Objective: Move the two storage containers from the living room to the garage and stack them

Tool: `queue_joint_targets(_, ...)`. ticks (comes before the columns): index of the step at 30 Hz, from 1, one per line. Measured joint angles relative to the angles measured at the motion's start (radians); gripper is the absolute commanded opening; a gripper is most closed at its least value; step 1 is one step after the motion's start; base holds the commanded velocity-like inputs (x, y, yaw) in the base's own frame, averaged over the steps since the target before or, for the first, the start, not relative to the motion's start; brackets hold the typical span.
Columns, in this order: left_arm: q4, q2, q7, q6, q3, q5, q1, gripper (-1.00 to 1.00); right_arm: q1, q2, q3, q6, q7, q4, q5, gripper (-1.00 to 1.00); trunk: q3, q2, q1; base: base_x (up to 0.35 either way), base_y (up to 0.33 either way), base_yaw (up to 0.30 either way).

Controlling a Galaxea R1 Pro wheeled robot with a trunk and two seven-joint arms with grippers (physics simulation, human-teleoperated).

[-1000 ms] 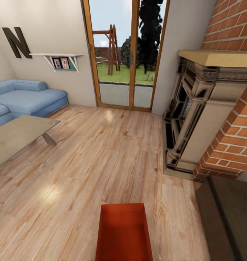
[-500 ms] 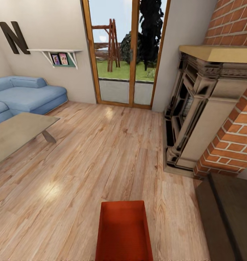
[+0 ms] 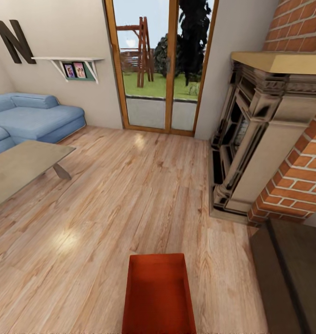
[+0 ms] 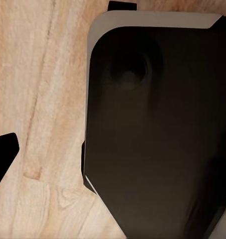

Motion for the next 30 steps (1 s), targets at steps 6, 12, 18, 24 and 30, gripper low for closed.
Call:
queue_joint_targets(6, 0.0, -0.001, 0.0, 0.0, 0.0, 0.0, 0.0, 1.0, 0.0, 0.0, 0.0, 0.0, 0.0, 0.0, 0.0, 1.0, -0.01, 0.0, 0.0, 0.0, 0.0, 0.0)
queue_joint_targets(12, 0.0, 0.0, 0.0, 0.0, 0.0, 0.0, 0.0, 1.0, 0.0, 0.0, 0.0, 0.0, 0.0, 0.0, 0.0, 1.0, -0.019, 0.0, 0.0, 0.0, 0.0, 0.0)
queue_joint_targets(18, 0.0, -0.001, 0.0, 0.0, 0.0, 0.0, 0.0, 1.0, 0.0, 0.0, 0.0, 0.0, 0.0, 0.0, 0.0, 1.0, -0.029, 0.0, 0.0, 0.0, 0.0, 0.0)
queue_joint_targets(24, 0.0, -0.001, 0.0, 0.0, 0.0, -0.001, -0.001, 1.0, 0.0, 0.0, 0.0, 0.0, 0.0, 0.0, 0.0, 1.0, -0.039, 0.0, 0.0, 0.0, 0.0, 0.0)
queue_joint_targets(30, 0.0, -0.001, 0.0, 0.0, 0.0, 0.0, 0.0, 1.0, 0.0, 0.0, 0.0, 0.001, 0.0, 0.0, 0.0, 1.0, -0.047, 0.0, 0.0, 0.0, 0.0, 0.0)
